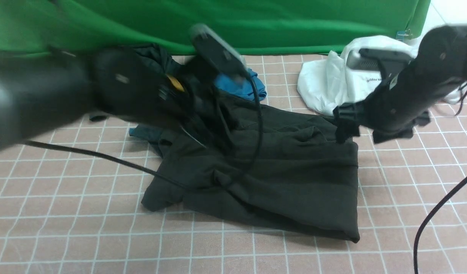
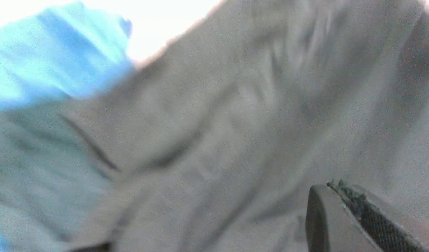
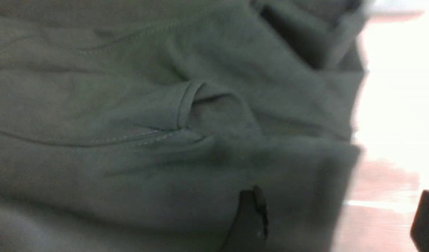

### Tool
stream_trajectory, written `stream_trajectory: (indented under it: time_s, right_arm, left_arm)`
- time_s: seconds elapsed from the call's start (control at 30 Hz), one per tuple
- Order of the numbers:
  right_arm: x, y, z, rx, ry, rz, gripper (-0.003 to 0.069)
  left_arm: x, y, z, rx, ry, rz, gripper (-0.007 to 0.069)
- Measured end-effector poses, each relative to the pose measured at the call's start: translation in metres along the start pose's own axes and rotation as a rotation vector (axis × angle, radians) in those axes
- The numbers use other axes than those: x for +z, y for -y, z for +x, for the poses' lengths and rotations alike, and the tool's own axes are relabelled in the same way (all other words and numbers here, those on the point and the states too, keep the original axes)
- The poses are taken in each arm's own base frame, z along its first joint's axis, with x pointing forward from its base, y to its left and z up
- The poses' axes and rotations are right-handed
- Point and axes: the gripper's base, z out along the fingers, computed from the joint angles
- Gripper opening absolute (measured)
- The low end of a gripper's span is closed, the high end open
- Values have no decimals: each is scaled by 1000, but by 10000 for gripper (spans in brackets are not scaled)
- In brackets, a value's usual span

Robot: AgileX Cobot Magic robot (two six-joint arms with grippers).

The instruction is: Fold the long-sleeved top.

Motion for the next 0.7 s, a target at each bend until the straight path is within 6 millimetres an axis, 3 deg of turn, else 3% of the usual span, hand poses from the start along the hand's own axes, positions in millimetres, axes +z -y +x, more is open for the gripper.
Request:
stream_trajectory:
  time_s: [0.13,0.2,0.3,0.4,0.47,0.57,0.7]
  right_arm:
    - [28,0,1,49,-26,-33,517]
    - [36,-1,2,58,-40,-48,491]
    - [46,-2,3,56,-58,-71,435]
    - [48,-1,3,39,-55,-74,386]
    - [49,-1,2,7,-47,-75,314]
    - [52,0,0,-105,-27,-81,134]
    - [50,4,-9,-188,-8,-77,91]
  left_arm:
    - [-55,2,-8,-2,108,-80,17]
    - [-67,5,-4,-3,130,-94,17]
    - [-93,17,17,-25,191,-131,17]
    - [-105,25,35,-30,214,-145,17]
    - [-116,34,54,-31,228,-152,17]
    - [-130,48,82,-29,249,-160,17]
    - [-151,61,105,-63,322,-177,17]
